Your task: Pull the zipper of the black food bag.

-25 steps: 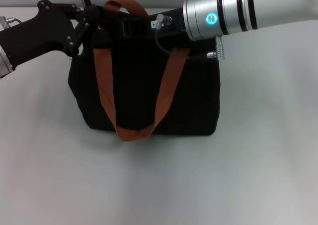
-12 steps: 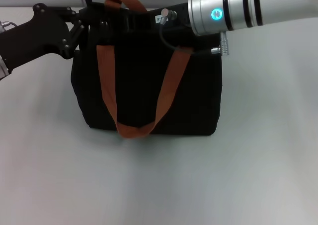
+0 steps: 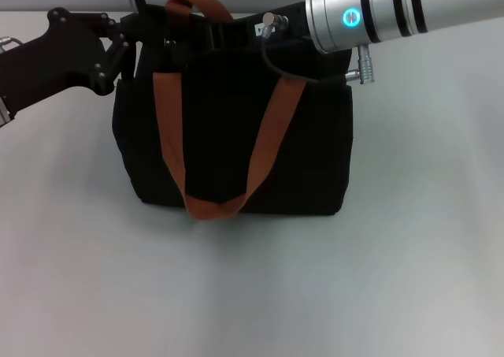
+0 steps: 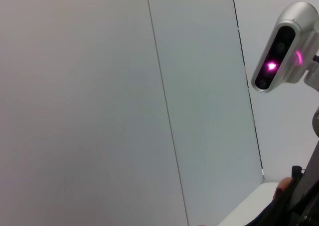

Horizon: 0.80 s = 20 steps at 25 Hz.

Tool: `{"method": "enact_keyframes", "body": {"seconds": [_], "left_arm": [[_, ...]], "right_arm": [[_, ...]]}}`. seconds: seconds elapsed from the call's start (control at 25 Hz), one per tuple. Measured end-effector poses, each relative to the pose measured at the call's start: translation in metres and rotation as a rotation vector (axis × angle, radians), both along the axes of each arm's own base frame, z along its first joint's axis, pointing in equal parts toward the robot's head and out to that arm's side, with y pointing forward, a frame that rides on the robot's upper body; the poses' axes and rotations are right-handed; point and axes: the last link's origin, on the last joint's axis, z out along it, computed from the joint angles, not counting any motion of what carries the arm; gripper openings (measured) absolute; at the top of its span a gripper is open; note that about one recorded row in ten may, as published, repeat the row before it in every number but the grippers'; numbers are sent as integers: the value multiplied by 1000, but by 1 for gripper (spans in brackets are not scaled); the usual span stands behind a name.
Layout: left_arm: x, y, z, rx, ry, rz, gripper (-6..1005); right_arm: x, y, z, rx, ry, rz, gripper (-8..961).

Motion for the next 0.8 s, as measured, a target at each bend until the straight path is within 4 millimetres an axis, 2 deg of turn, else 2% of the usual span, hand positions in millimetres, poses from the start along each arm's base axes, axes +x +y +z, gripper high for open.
{"method": "enact_keyframes", "body": {"seconds": [0.8], "left_arm": [[-7,-3,2,18,0,26,36]], "right_arm": [[-2,-2,16,50,-154,-3,-1]]}}
